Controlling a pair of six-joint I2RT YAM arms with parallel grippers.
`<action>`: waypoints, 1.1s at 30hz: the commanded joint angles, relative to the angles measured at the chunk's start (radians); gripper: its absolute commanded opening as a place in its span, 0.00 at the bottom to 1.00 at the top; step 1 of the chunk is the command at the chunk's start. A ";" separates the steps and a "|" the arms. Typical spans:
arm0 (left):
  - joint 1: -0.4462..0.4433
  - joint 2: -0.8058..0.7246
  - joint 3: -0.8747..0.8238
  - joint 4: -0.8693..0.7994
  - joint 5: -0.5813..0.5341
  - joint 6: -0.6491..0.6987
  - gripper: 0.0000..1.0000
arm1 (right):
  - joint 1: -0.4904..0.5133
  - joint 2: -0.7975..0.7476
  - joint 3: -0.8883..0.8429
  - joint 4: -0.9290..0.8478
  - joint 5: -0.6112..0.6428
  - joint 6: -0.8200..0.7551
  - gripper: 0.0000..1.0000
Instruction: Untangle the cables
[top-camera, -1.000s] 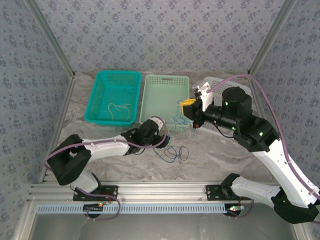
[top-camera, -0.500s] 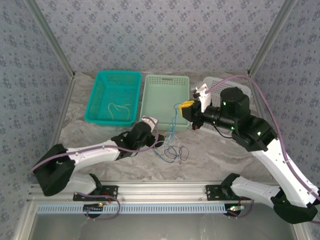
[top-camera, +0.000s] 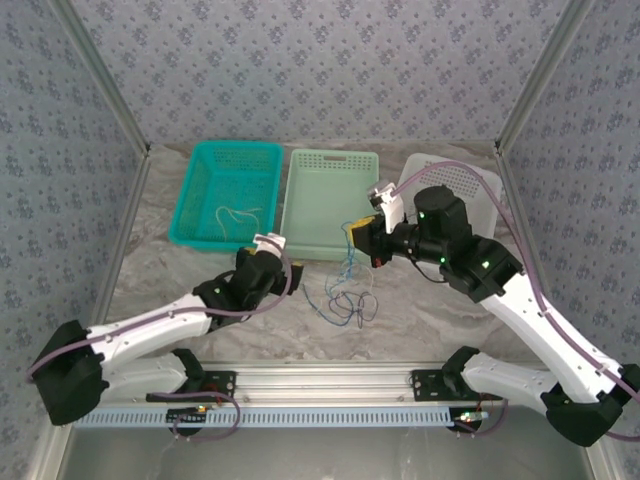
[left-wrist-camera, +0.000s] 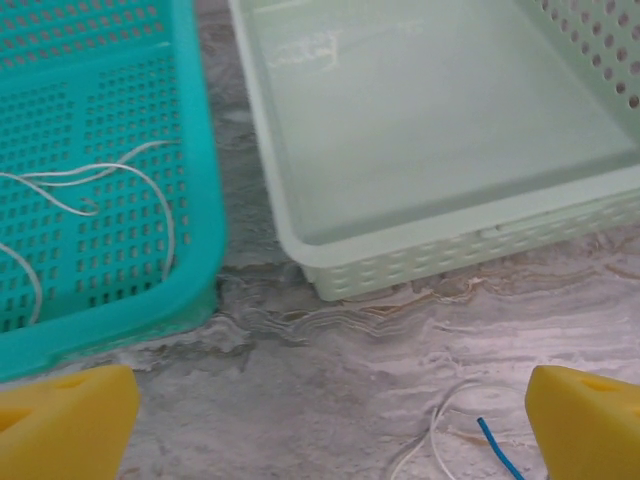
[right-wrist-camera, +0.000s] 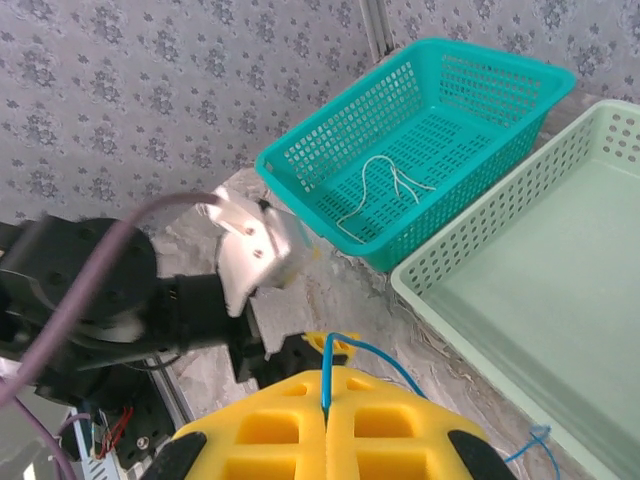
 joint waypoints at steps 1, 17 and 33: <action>-0.002 -0.109 -0.021 0.040 0.052 0.032 0.96 | -0.002 0.011 -0.035 0.049 -0.005 0.066 0.00; -0.008 -0.049 -0.045 0.322 0.771 0.102 0.90 | 0.001 0.027 -0.089 0.093 0.036 0.143 0.00; -0.041 0.143 0.076 0.275 0.784 0.142 0.29 | -0.002 0.016 -0.106 0.090 0.050 0.164 0.00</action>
